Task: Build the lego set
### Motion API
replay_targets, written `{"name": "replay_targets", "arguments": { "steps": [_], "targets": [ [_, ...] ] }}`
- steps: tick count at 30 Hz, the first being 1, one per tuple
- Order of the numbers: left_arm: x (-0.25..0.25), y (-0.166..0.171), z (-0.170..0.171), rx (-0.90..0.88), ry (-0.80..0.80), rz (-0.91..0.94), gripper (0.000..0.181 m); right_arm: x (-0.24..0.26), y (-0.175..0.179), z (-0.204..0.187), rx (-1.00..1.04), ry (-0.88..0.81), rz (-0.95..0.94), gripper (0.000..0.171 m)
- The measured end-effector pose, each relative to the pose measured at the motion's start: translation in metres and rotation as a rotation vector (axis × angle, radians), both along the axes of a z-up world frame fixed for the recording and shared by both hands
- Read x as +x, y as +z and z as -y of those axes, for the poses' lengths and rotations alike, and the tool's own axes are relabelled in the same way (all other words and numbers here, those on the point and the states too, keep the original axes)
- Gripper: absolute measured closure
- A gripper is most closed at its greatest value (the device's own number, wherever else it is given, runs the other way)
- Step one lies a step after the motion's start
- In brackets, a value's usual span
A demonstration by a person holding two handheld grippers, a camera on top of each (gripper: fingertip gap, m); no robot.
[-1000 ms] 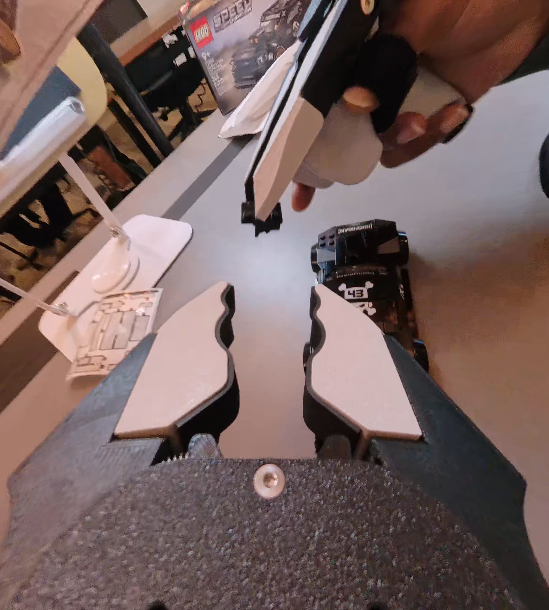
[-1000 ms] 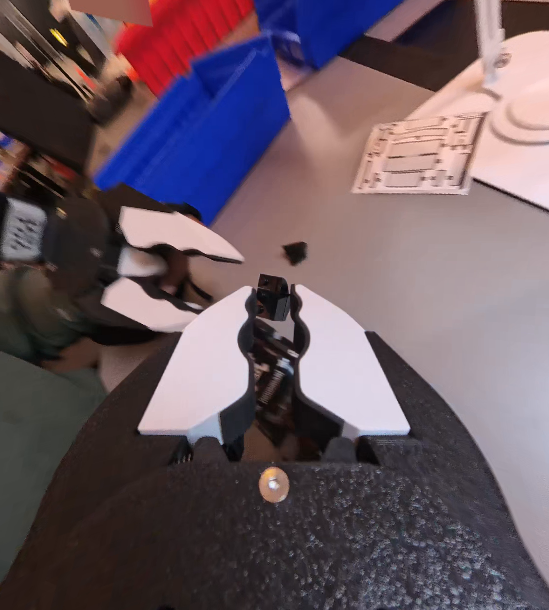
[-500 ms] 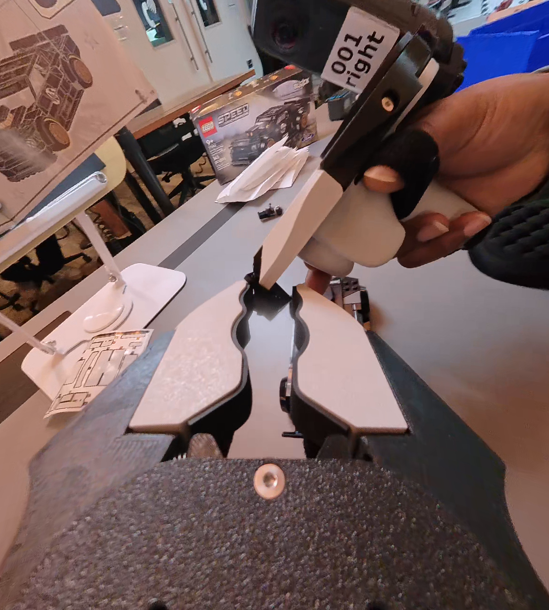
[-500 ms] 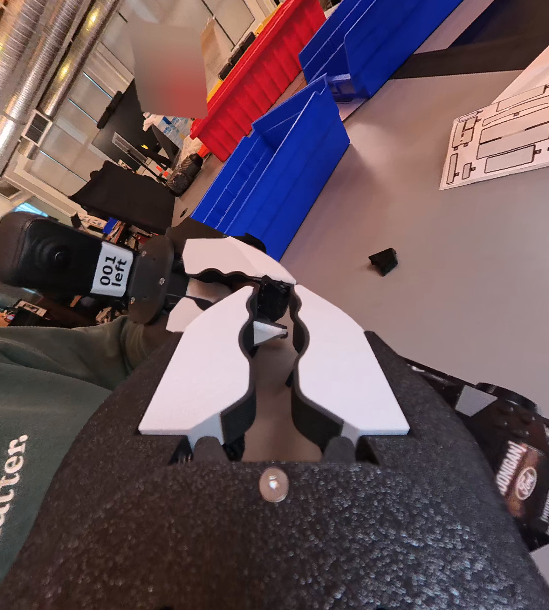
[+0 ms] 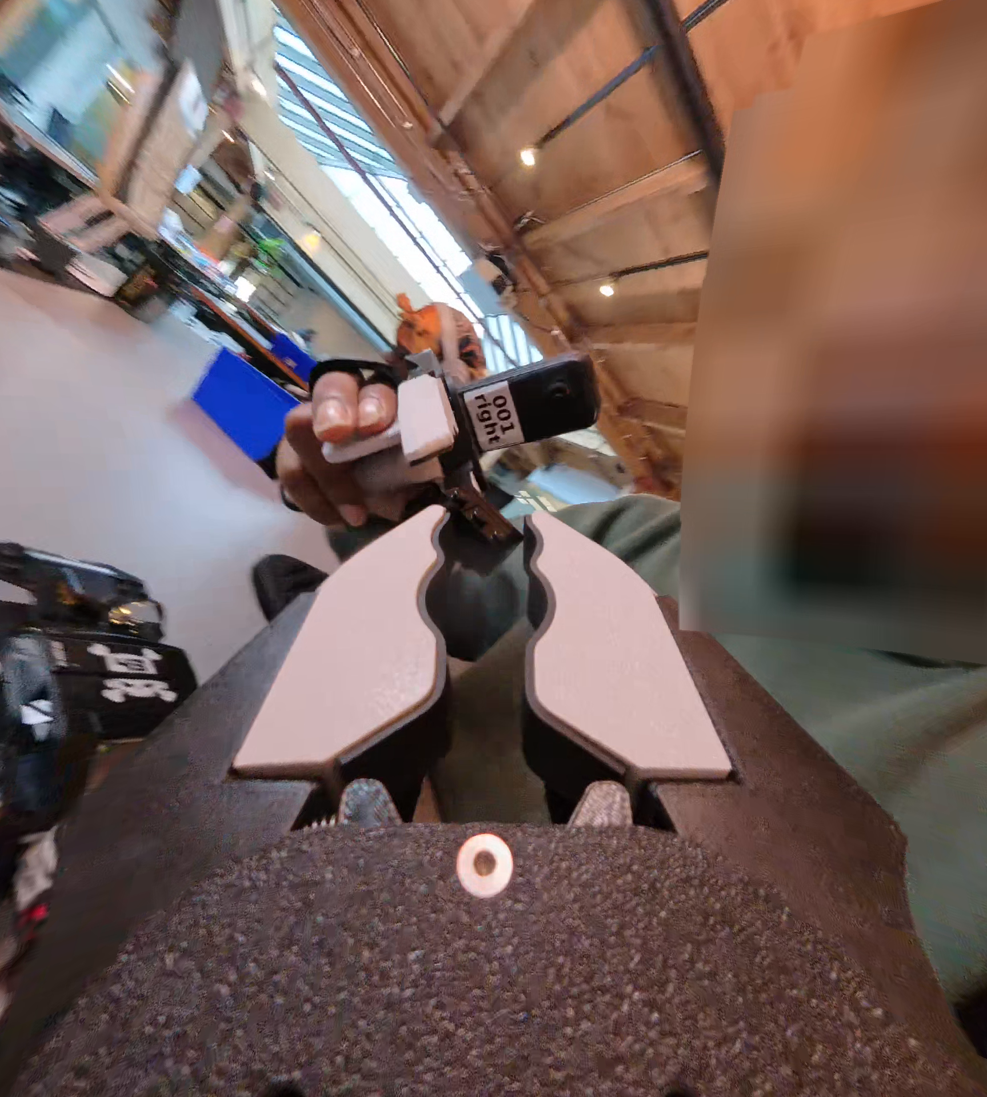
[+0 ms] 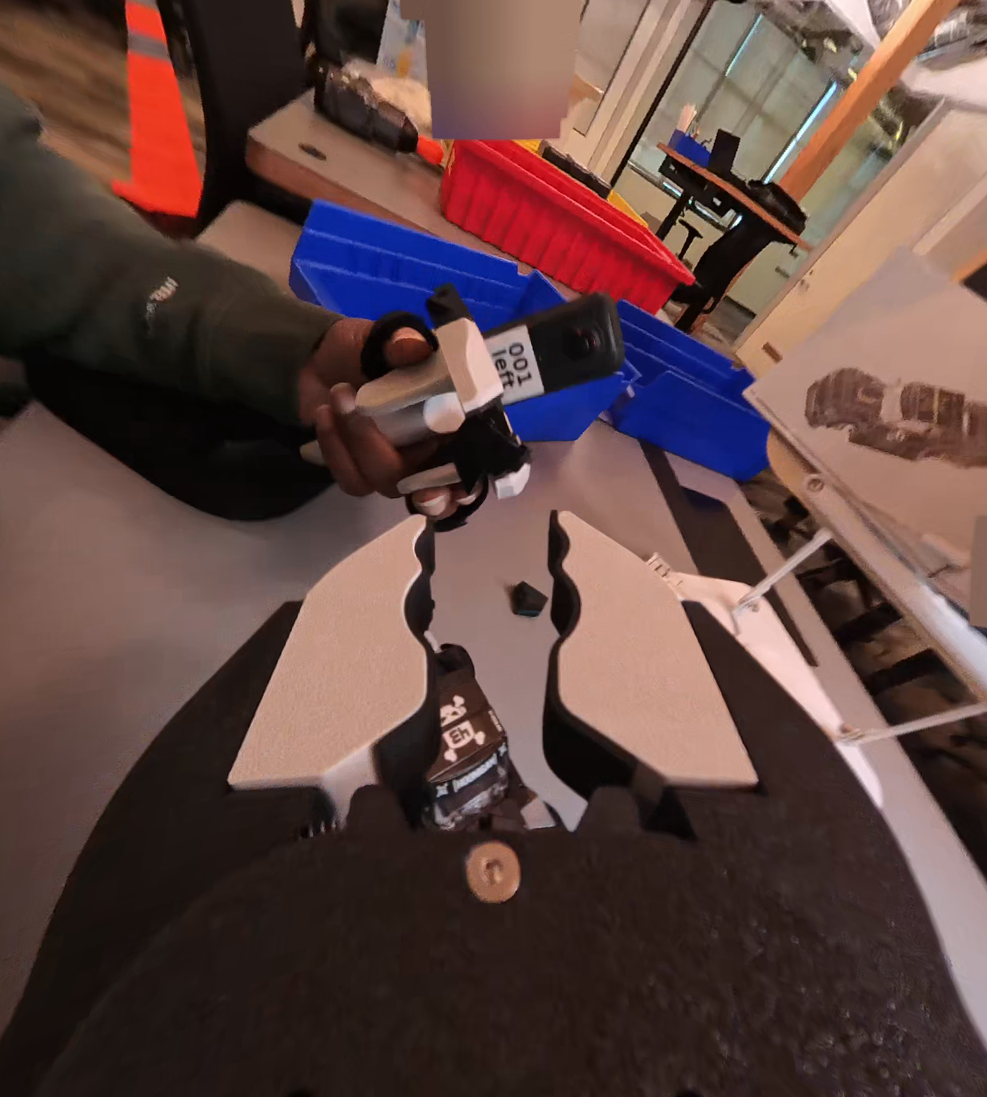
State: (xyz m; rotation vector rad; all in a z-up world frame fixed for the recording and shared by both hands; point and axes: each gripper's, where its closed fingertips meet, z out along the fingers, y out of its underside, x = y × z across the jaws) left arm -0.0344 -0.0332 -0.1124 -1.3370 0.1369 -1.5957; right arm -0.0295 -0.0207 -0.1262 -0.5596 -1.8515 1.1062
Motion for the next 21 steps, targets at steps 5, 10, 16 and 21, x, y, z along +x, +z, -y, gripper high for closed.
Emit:
{"name": "replay_targets", "arguments": {
  "steps": [5,10,16,21],
  "targets": [
    [0.017,-0.01,0.0,-0.077,-0.119,0.058,0.159,-0.003,-0.005,0.013,0.118,0.042,-0.052,0.135],
    [0.023,-0.012,0.0,-0.099,-0.147,0.068,0.159,-0.003,-0.014,0.015,0.215,0.035,-0.074,0.143],
    [0.012,-0.021,-0.011,-0.133,-0.045,0.038,0.154,-0.006,-0.022,0.002,0.239,-0.051,-0.023,0.144],
    [-0.004,-0.054,-0.018,-0.159,0.261,-0.441,0.151,-0.007,-0.044,-0.015,0.255,-0.163,0.085,0.144]
  ]
}}
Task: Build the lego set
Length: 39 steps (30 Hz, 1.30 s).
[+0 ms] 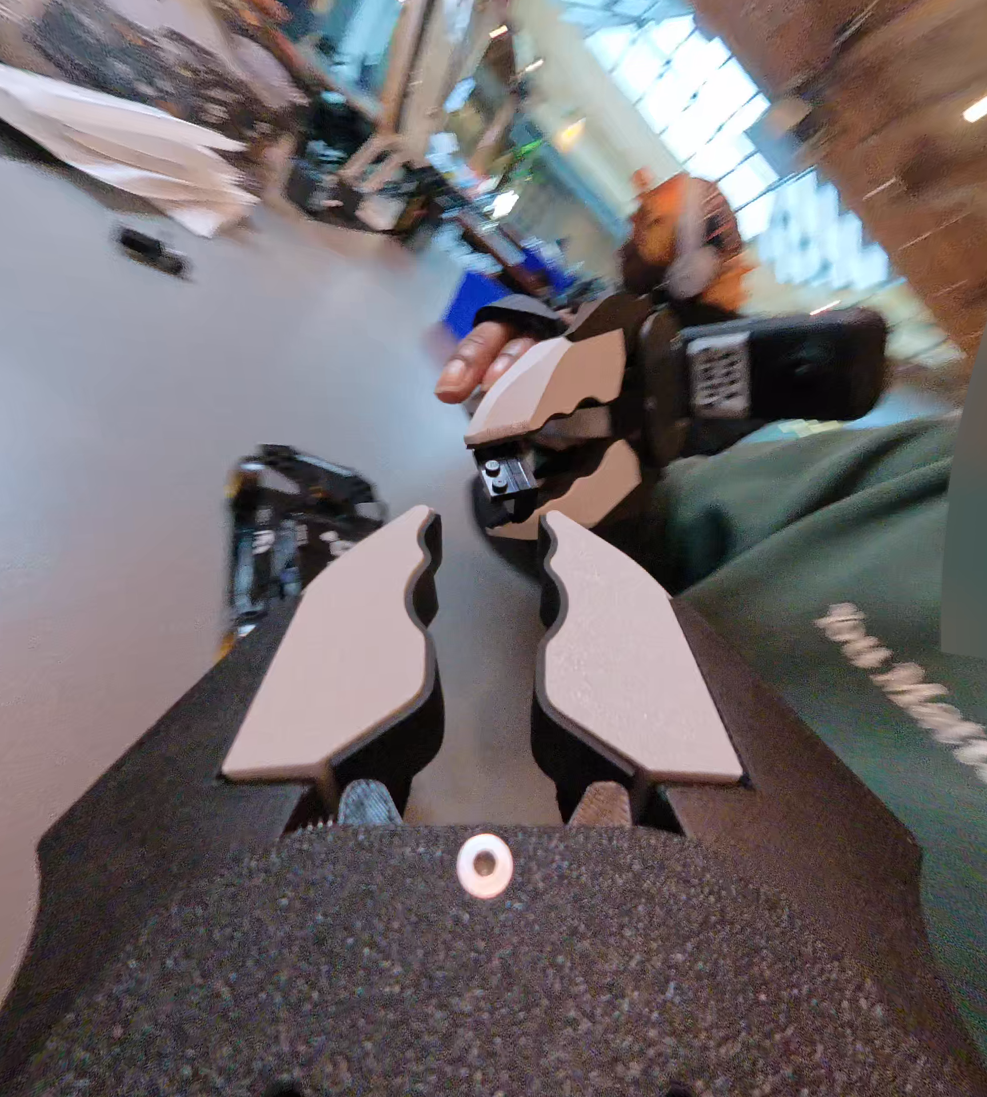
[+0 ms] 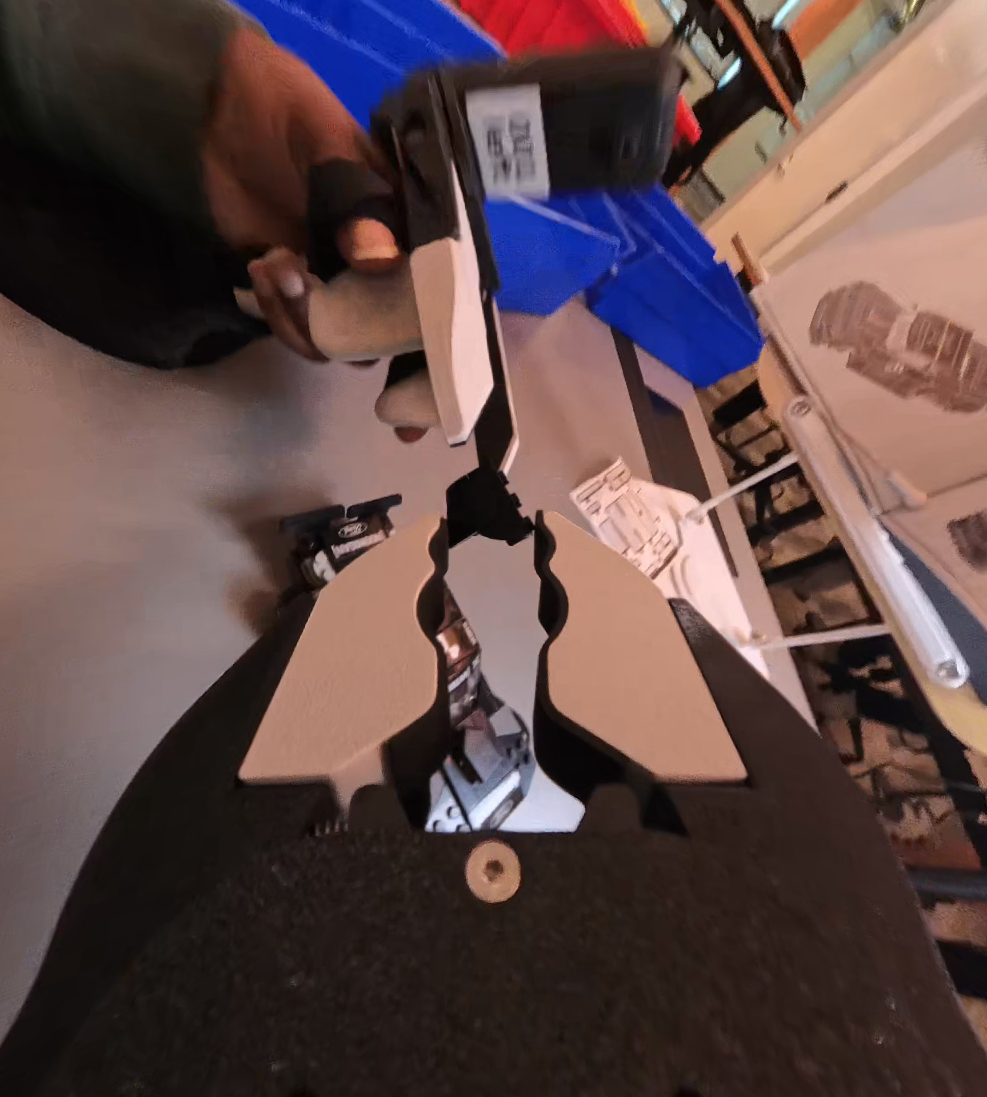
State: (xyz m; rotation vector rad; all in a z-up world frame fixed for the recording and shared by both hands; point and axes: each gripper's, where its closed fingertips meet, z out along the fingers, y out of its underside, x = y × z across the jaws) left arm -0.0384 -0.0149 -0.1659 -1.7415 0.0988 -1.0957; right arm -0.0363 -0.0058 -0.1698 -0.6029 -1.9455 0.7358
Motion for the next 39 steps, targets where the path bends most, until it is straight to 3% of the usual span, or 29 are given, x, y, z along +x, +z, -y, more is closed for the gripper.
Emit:
{"name": "replay_targets", "arguments": {
  "steps": [6,12,14,21,27,39],
  "targets": [
    [0.012,-0.014,0.008,0.033,0.163,-0.371,0.15,0.002,-0.028,0.018,-0.013,-0.023,0.063,0.144],
    [0.018,-0.039,0.019,-0.095,0.18,-0.428,0.153,0.006,-0.038,0.033,0.059,-0.003,0.017,0.144],
    [0.022,-0.045,0.024,-0.106,0.17,-0.473,0.161,0.009,-0.045,0.036,0.08,0.003,0.022,0.144],
    [0.02,-0.073,0.023,-0.186,0.199,-0.658,0.161,0.007,-0.073,0.031,0.17,-0.031,0.052,0.143],
    [0.016,-0.085,0.02,-0.228,0.198,-0.816,0.162,0.009,-0.085,0.025,0.191,-0.036,0.098,0.136],
    [0.012,-0.093,0.018,-0.2,0.219,-1.097,0.162,0.014,-0.088,0.027,0.245,0.01,0.098,0.141]
  ]
}}
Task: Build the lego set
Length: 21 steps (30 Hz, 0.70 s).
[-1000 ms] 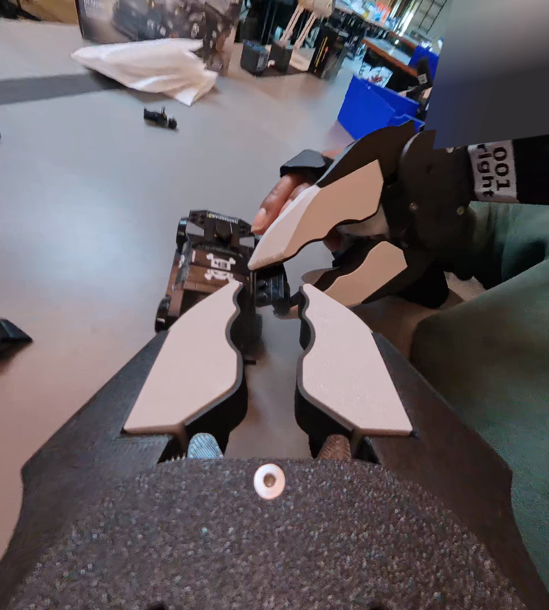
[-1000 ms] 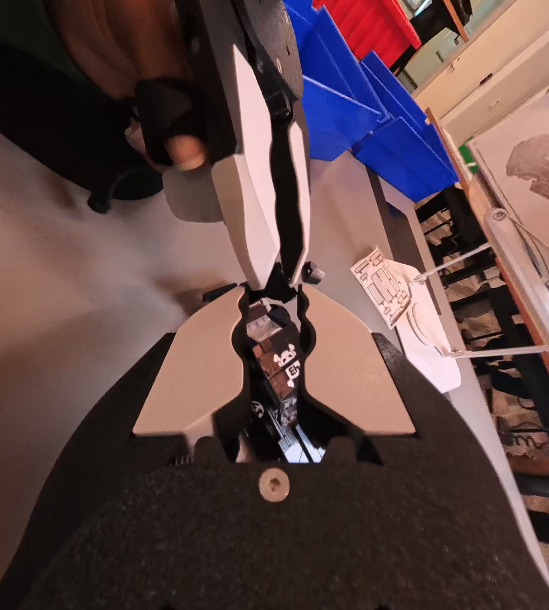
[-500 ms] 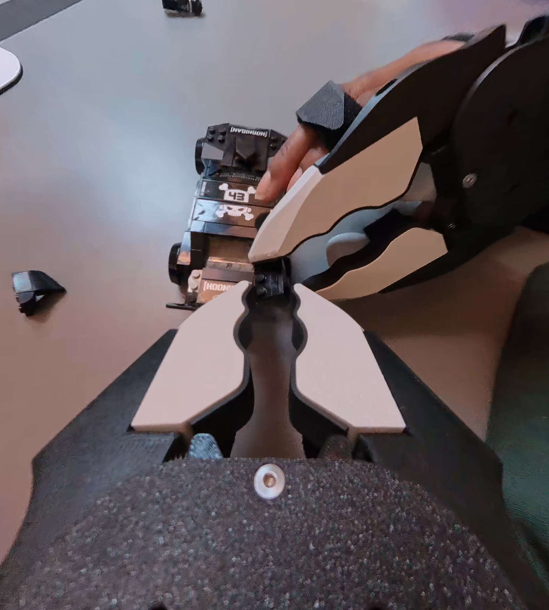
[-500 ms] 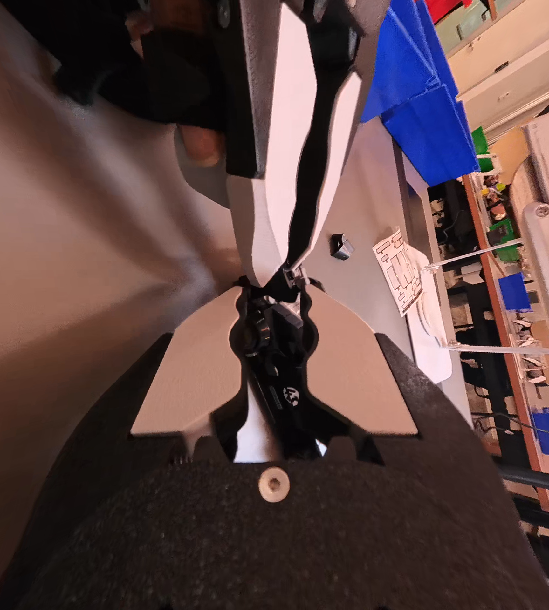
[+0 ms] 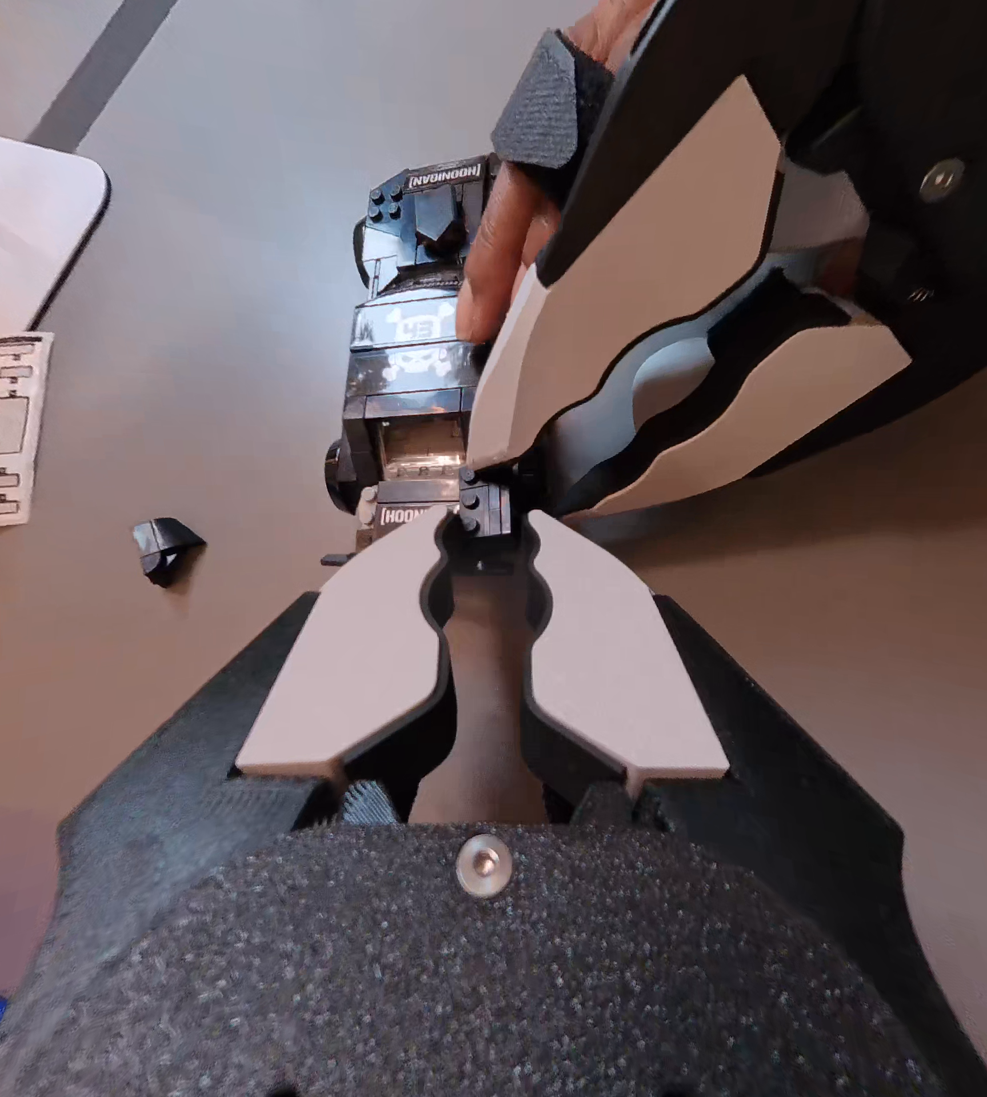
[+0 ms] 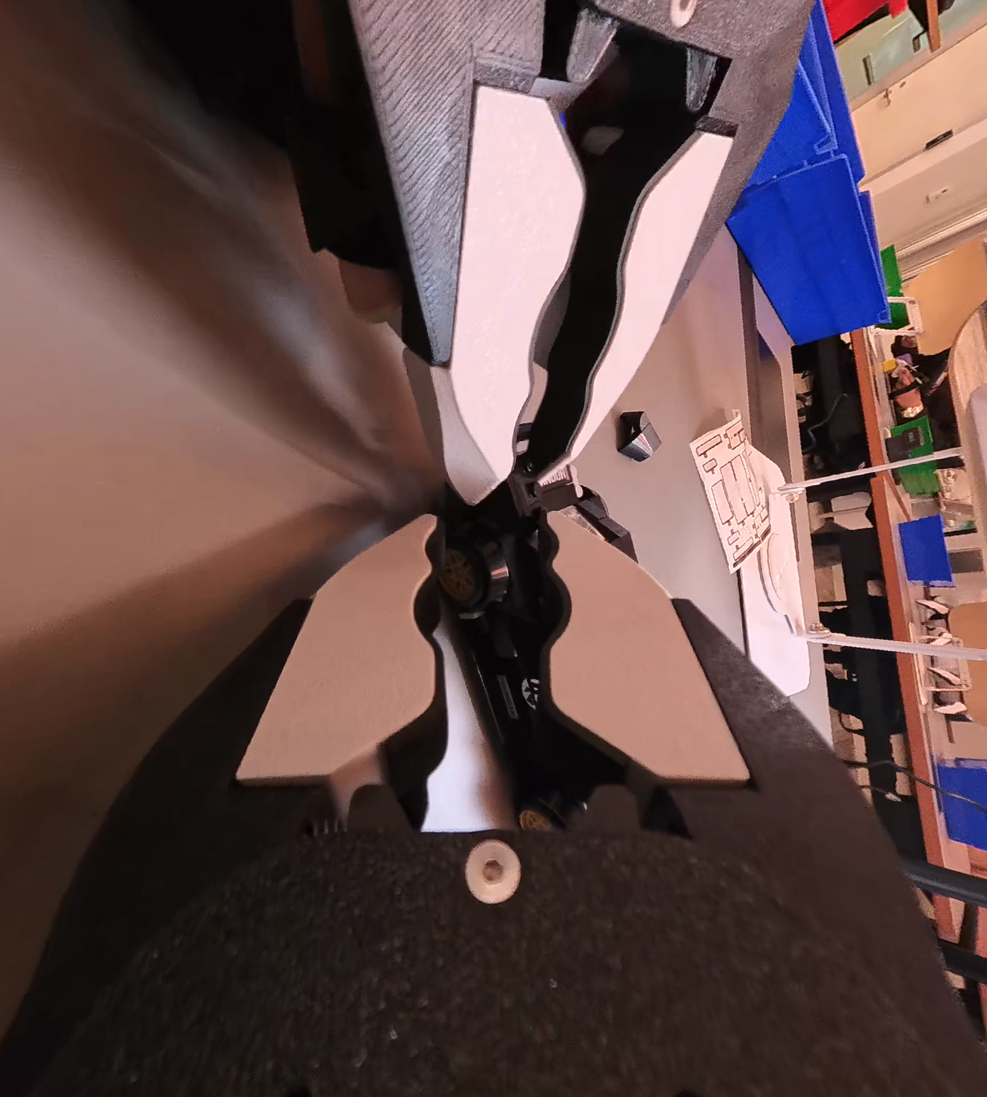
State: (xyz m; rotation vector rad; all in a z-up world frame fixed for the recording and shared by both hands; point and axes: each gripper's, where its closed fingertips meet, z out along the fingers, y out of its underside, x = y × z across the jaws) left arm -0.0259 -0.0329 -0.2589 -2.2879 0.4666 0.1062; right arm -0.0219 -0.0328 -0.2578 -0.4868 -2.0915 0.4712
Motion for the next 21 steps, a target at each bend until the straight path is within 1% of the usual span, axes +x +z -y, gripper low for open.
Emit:
{"name": "replay_targets", "arguments": {
  "steps": [7,9,15,18,21],
  "targets": [
    [-0.001,0.0,0.002,0.017,-0.024,-0.029,0.16,-0.005,0.005,0.003,0.018,0.02,-0.007,0.142],
    [-0.002,0.0,0.002,0.022,-0.03,-0.039,0.16,-0.006,0.003,0.004,0.014,0.029,0.012,0.148],
    [-0.01,0.001,0.005,0.028,-0.011,-0.035,0.149,-0.008,0.0,0.005,0.042,0.03,0.024,0.152],
    [-0.011,0.008,0.008,0.046,-0.027,0.015,0.146,-0.008,-0.001,0.005,0.067,0.033,0.058,0.152],
    [-0.012,0.018,0.01,0.047,-0.055,0.189,0.138,-0.008,-0.001,0.004,0.084,0.032,0.115,0.152]
  ]
}}
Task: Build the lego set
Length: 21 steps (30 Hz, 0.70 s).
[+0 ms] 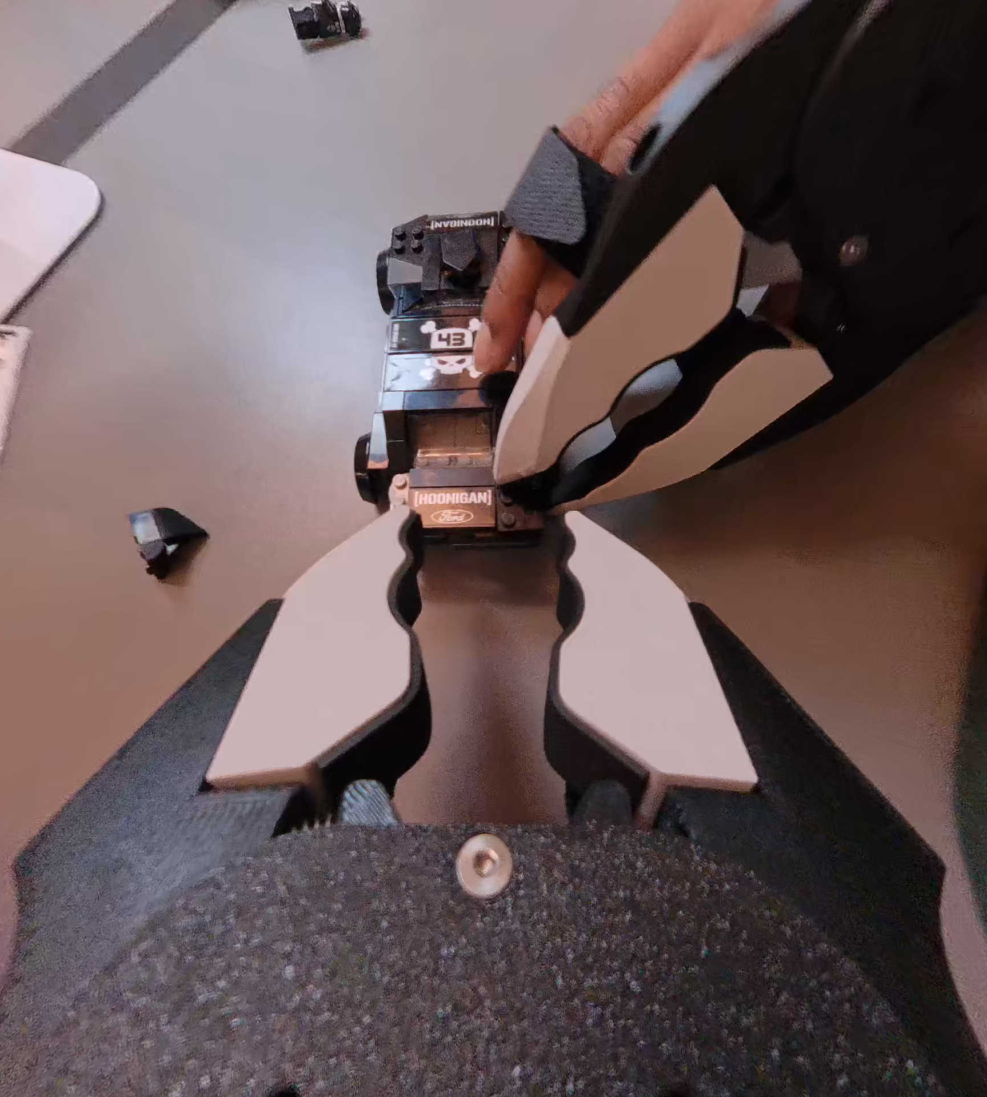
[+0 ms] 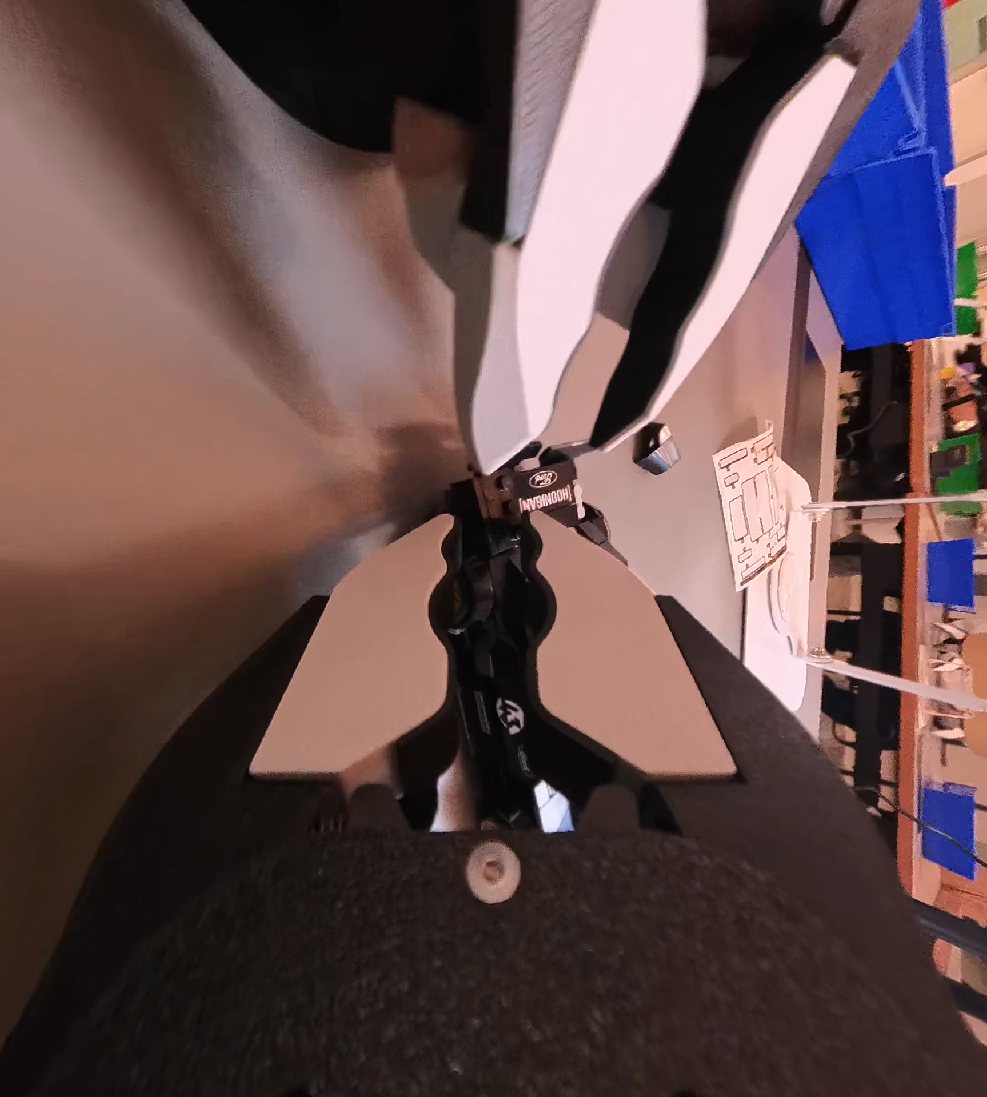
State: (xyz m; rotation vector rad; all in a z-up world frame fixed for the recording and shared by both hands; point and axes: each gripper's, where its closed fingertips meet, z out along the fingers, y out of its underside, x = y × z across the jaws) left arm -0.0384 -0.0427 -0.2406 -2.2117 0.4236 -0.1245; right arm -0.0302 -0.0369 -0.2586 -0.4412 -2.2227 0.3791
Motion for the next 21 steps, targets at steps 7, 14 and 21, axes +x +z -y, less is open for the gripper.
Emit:
{"name": "replay_targets", "arguments": {
  "steps": [7,14,21],
  "targets": [
    [-0.01,-0.016,-0.011,-0.116,-0.063,0.118,0.109,-0.002,-0.001,-0.001,-0.01,-0.045,0.123,0.152],
    [-0.01,-0.033,-0.016,-0.147,-0.072,0.026,0.108,-0.002,-0.002,-0.003,-0.007,-0.053,0.137,0.151],
    [-0.009,-0.032,-0.017,-0.136,-0.061,0.05,0.108,0.002,0.008,-0.003,-0.069,-0.028,0.157,0.154]
  ]
}}
